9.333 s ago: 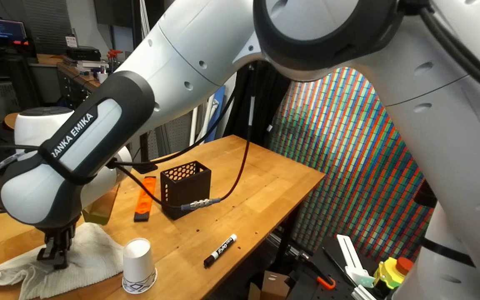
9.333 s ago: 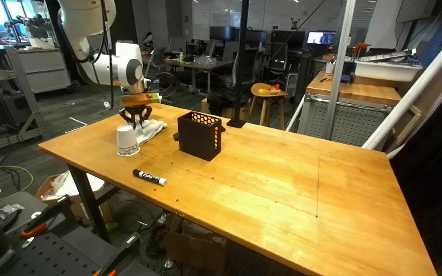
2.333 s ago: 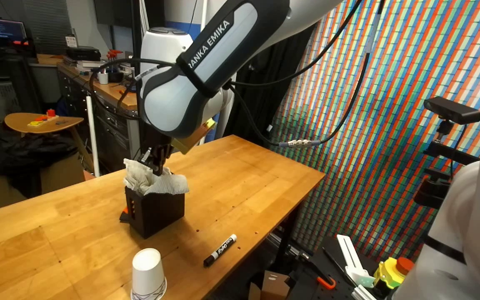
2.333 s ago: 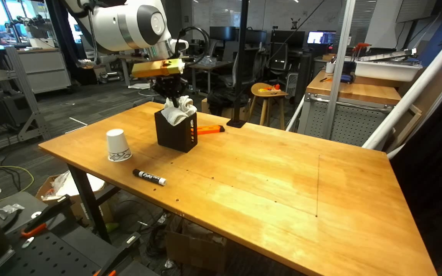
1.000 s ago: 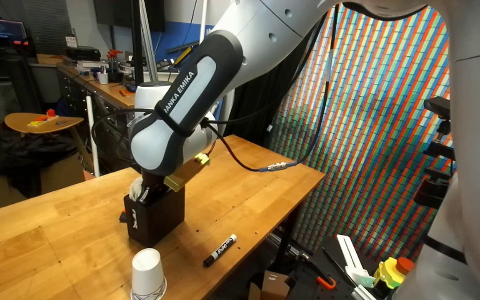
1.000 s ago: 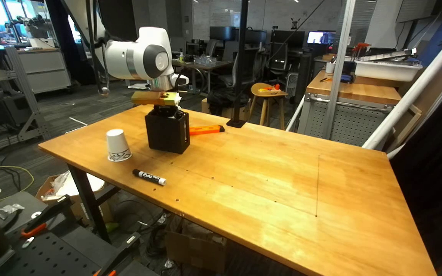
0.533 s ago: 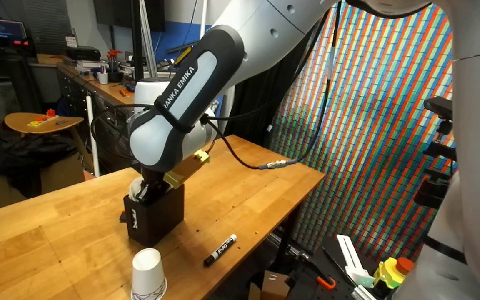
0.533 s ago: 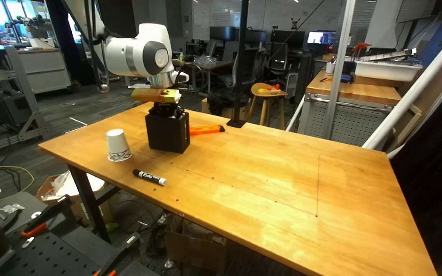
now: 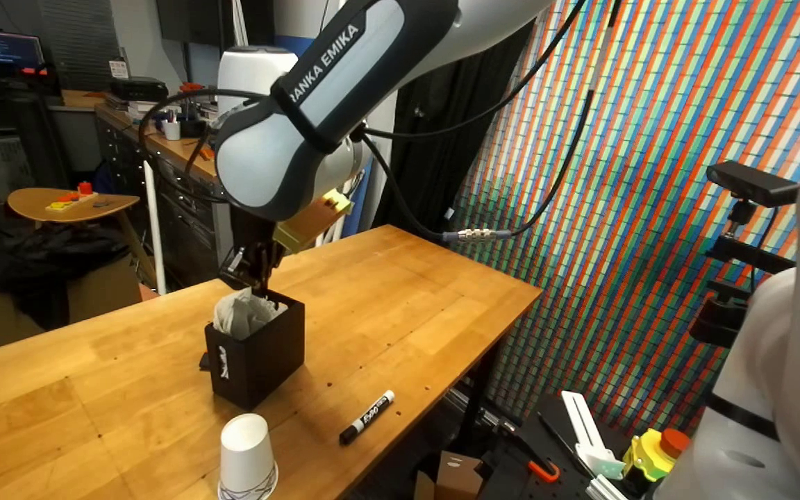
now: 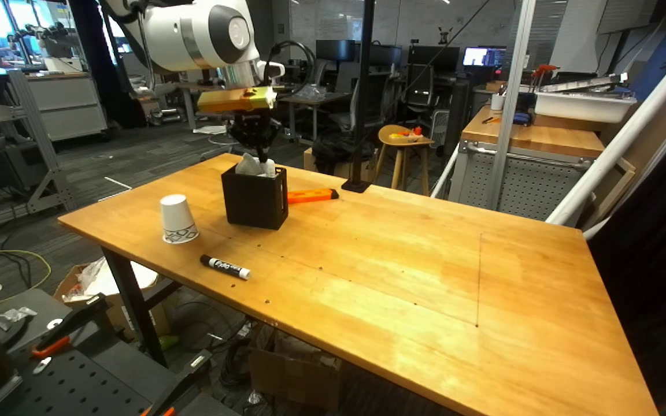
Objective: Put the towel inside the black object
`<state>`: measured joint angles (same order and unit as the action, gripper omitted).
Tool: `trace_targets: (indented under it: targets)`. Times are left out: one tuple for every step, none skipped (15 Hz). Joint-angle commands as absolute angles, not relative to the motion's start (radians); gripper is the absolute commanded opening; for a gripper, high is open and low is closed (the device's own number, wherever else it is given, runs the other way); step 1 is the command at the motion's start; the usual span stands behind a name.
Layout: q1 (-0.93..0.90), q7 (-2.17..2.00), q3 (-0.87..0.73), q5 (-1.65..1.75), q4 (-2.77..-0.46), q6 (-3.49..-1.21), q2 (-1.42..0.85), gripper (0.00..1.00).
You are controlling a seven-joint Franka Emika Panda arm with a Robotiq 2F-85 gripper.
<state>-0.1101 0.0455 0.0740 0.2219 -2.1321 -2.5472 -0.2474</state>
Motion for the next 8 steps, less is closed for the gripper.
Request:
trace_targets:
  targets:
    - [-0.134,0.025,0.070,0.272,-2.109,-2.500,-0.180,0.00]
    - [-0.139,0.025,0.073,0.283,-2.098,-2.498,-0.178,0.00]
    - [-0.142,0.031,0.080,0.287,-2.088,-2.497,-0.180,0.00]
    - [-0.146,0.033,0.085,0.288,-2.076,-2.496,-0.186,0.00]
    - [-0.150,0.038,0.090,0.287,-2.065,-2.500,-0.199,0.01]
    - [-0.153,0.042,0.096,0.282,-2.054,-2.503,-0.211,0.00]
    - [-0.156,0.049,0.101,0.276,-2.046,-2.507,-0.224,0.00]
    - [-0.158,0.056,0.105,0.270,-2.036,-2.512,-0.241,0.00]
